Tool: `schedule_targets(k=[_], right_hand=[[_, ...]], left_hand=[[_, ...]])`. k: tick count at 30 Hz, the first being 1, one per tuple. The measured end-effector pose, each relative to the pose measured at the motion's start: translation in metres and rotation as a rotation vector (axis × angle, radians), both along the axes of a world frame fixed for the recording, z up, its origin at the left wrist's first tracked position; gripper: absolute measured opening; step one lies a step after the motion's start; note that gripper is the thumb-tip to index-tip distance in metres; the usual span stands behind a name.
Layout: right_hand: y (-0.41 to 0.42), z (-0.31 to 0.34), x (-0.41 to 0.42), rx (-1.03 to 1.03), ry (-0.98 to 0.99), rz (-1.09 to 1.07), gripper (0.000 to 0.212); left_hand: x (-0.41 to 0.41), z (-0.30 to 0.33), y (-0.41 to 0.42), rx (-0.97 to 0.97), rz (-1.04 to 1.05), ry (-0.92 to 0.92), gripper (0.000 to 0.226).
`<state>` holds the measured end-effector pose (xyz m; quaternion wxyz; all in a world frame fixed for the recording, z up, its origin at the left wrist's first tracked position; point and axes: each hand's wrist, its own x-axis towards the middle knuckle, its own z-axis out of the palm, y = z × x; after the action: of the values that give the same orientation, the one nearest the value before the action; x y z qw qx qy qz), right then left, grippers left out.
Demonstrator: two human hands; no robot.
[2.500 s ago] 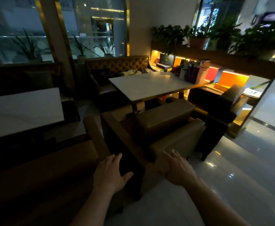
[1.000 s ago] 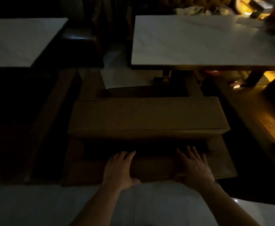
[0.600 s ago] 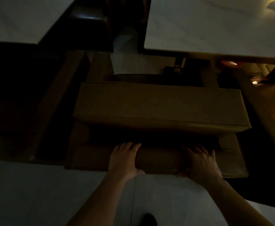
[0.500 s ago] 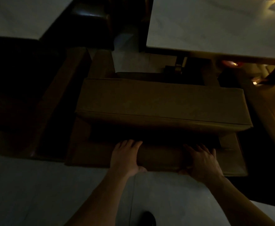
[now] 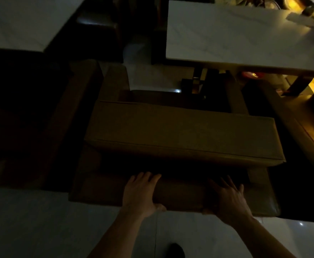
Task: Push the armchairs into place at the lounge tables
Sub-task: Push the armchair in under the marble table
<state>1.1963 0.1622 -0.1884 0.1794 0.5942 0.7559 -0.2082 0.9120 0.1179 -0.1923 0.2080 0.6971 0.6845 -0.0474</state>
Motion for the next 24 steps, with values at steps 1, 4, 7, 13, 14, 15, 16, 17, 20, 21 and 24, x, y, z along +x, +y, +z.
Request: schedule_targets(k=[1,4,7,13,14,15,16,17,20,21,24], right_hand=[[0.002,0.001,-0.002,-0.012,-0.001,-0.002,0.119],[0.009,0.001,-0.004,-0.08,0.016,-0.02,0.119],[0.014,-0.003,-0.005,-0.115,0.021,-0.025,0.12],[0.024,-0.005,-0.009,-0.088,0.038,-0.017,0.119],[0.027,-0.005,-0.011,-0.076,0.039,-0.014,0.118],[0.031,-0.005,-0.012,-0.063,0.04,-0.011,0.115],[0.035,-0.005,-0.014,-0.047,0.041,-0.006,0.112],[0.039,-0.005,-0.015,-0.031,0.043,-0.003,0.111],[0.046,-0.002,-0.02,-0.019,0.033,0.002,0.114],[0.047,0.0,-0.021,-0.028,0.019,0.005,0.116],[0.04,0.007,-0.023,-0.011,0.011,0.003,0.116]], left_hand=[[-0.001,0.001,0.001,-0.001,-0.006,-0.002,0.104],[-0.005,0.001,0.006,-0.008,-0.017,-0.012,0.1],[-0.009,-0.001,0.012,-0.041,-0.024,-0.023,0.104],[-0.013,-0.002,0.03,-0.074,-0.021,-0.005,0.11],[-0.014,-0.002,0.033,-0.071,-0.013,-0.006,0.11],[-0.015,-0.002,0.037,-0.064,-0.005,-0.008,0.11],[-0.016,-0.002,0.04,-0.052,0.006,-0.011,0.109],[-0.017,-0.001,0.042,-0.037,0.02,-0.016,0.109],[-0.015,0.0,0.045,-0.004,0.047,-0.013,0.111],[-0.014,0.001,0.042,0.002,0.049,-0.004,0.112],[-0.011,0.005,0.028,0.02,0.051,0.01,0.112]])
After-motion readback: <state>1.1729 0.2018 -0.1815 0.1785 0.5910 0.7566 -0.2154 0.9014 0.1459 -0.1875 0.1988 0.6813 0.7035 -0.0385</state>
